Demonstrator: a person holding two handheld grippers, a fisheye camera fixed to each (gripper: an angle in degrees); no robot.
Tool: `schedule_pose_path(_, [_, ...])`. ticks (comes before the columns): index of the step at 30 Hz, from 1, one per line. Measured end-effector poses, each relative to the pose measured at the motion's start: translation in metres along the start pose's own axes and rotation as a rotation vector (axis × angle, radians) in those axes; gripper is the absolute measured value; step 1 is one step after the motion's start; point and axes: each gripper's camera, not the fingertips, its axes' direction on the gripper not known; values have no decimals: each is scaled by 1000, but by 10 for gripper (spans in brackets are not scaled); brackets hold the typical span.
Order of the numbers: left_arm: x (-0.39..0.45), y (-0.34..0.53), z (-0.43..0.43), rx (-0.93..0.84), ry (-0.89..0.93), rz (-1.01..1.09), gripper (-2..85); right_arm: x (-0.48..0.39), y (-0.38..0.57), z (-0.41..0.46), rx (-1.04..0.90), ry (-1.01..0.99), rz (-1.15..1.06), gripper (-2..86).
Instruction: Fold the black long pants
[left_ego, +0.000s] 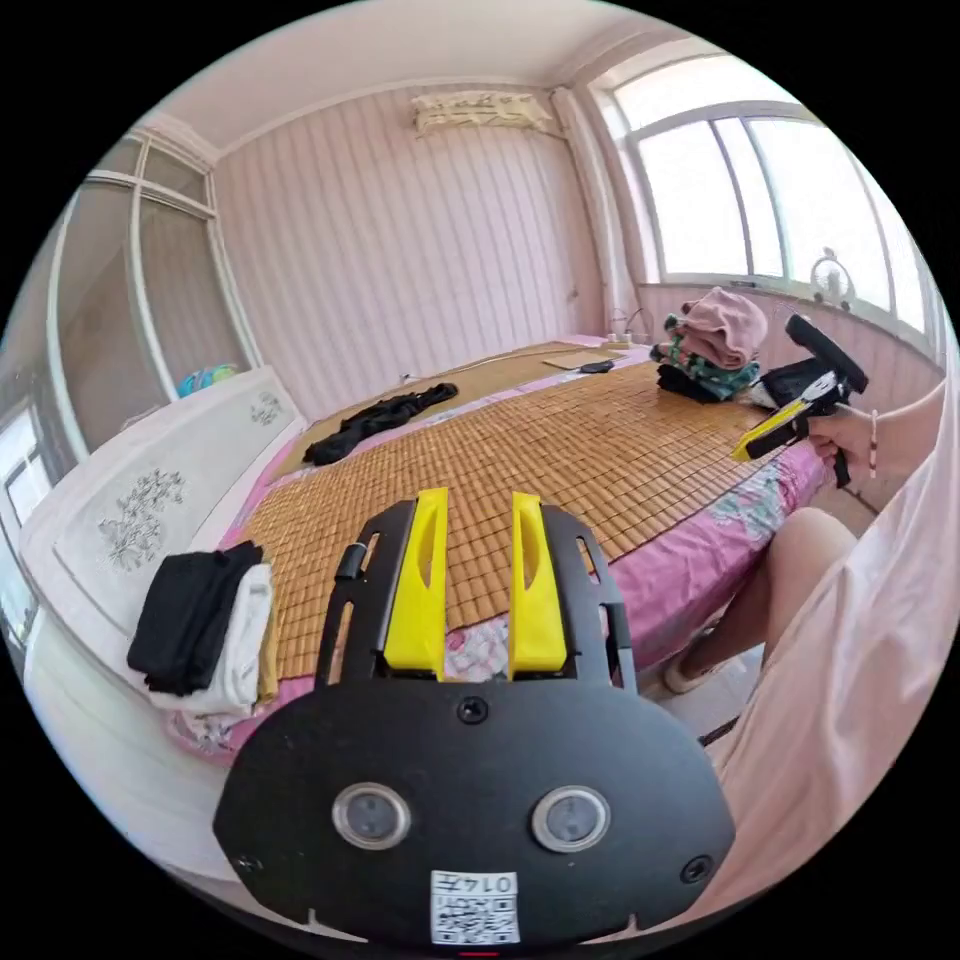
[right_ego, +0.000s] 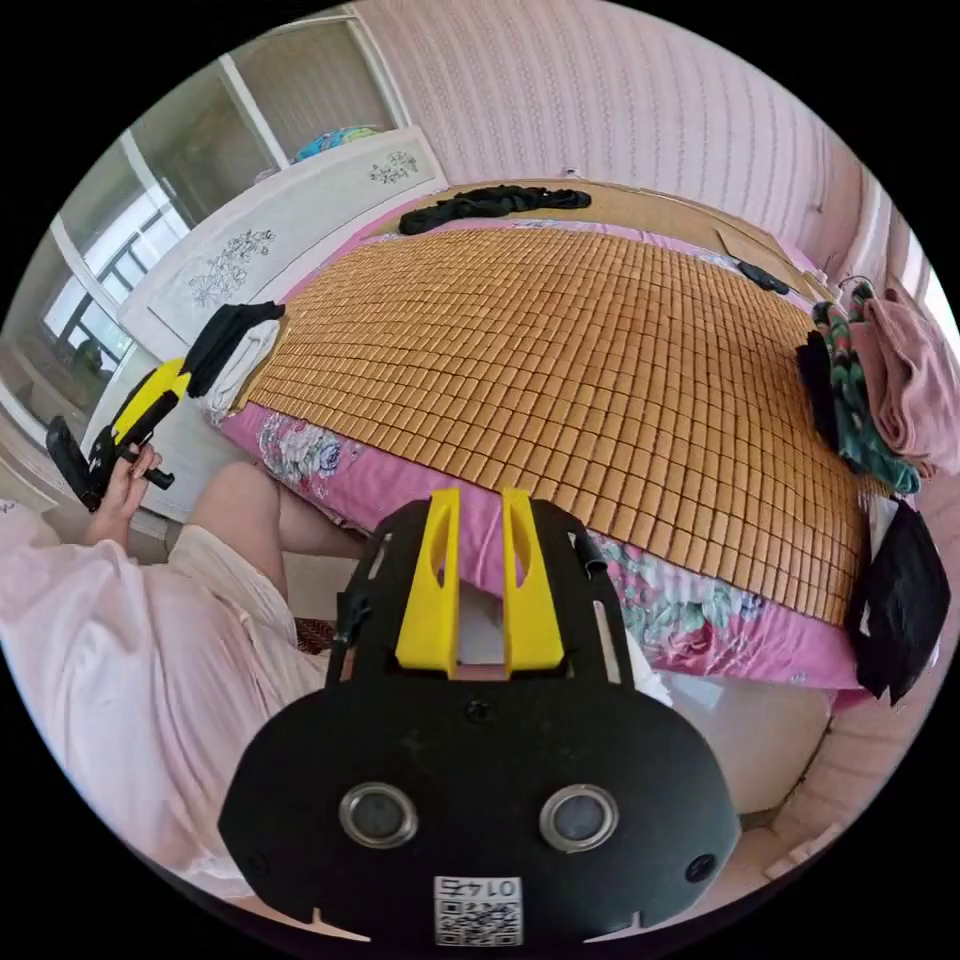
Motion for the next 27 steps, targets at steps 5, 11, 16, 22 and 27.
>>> schedule_pose_path(5, [90,-52,47,56,300,64,118,70,66,-33,48,148,177,125])
schedule_pose_path(11, [215,-116,125,-21,518,189,135,171,126,-81,128,299,291,146])
schedule_pose_path(16, [317,-172,195,-60,682,276,134,269,175,-125,241,404,497,176])
schedule_pose_path(22, [470,-237,297,-166,751,507,139,377,223,-158,306,513,682,177])
schedule_pose_path(27, [597,-292,371,-225,796,586,152,455,247,-158,295,550,762,172])
